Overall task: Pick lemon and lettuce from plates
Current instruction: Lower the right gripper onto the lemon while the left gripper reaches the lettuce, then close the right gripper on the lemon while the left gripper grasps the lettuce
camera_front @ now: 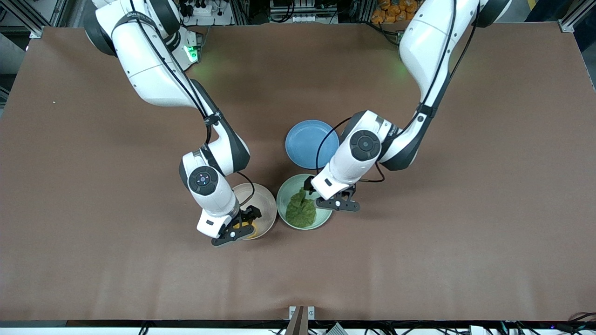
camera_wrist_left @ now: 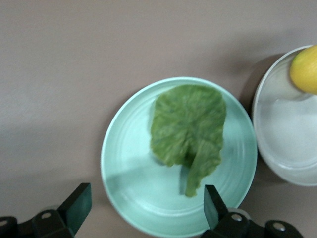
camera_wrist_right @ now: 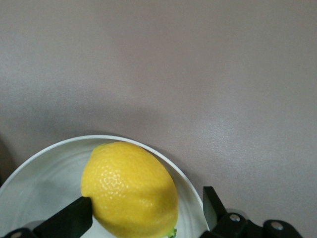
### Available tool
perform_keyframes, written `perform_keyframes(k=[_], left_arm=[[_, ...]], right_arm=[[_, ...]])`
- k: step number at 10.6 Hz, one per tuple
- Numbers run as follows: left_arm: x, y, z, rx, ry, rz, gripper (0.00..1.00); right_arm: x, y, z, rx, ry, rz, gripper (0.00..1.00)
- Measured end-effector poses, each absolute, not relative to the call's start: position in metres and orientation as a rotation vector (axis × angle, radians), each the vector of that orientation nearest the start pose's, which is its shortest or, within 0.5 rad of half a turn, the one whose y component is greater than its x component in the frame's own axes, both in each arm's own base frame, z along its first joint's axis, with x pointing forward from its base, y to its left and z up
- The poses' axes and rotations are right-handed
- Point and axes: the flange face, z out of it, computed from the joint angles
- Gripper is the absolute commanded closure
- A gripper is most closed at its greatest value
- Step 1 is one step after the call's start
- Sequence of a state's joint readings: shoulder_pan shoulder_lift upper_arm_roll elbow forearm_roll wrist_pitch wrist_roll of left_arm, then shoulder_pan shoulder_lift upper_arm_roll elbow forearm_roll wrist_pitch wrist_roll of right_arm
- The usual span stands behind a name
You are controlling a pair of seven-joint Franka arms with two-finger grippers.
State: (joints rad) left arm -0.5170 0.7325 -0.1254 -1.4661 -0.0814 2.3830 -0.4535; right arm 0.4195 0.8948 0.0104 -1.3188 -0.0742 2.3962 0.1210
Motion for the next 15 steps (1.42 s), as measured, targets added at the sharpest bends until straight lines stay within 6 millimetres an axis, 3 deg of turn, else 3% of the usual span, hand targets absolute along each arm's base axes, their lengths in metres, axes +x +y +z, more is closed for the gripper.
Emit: perform_keyframes(k=[4,8,9,10,11,15], left_arm=[[0.62,-0.442,0.253,-3.409,0.116,-0.324,0.0],[0.627,-0.459,0.247,-3.45,0.044,-0.432,0.0],[0.626,-0.462,0.246,-3.451,0.049,-0.44,0.0],[0.625,-0.464,0.245,-3.452,0.054,-0.44,0.0],[0.621,-0.468,0.245,-3.452,0.066,-0.433,0.0],[0.607,-0.48,0.224,-3.423,0.131,-0.361,0.0]], right_arm=[[0.682,0.332,0.203,-3.091,-0.412,-0.273,0.0],[0.683,0.329,0.196,-3.102,-0.397,-0.264,0.0],[0.684,0.327,0.196,-3.104,-0.393,-0.265,0.25],[0.684,0.325,0.195,-3.107,-0.389,-0.26,0.74],[0.685,0.322,0.193,-3.112,-0.383,-0.253,1.0],[0.689,0.313,0.192,-3.119,-0.328,-0.251,1.0]])
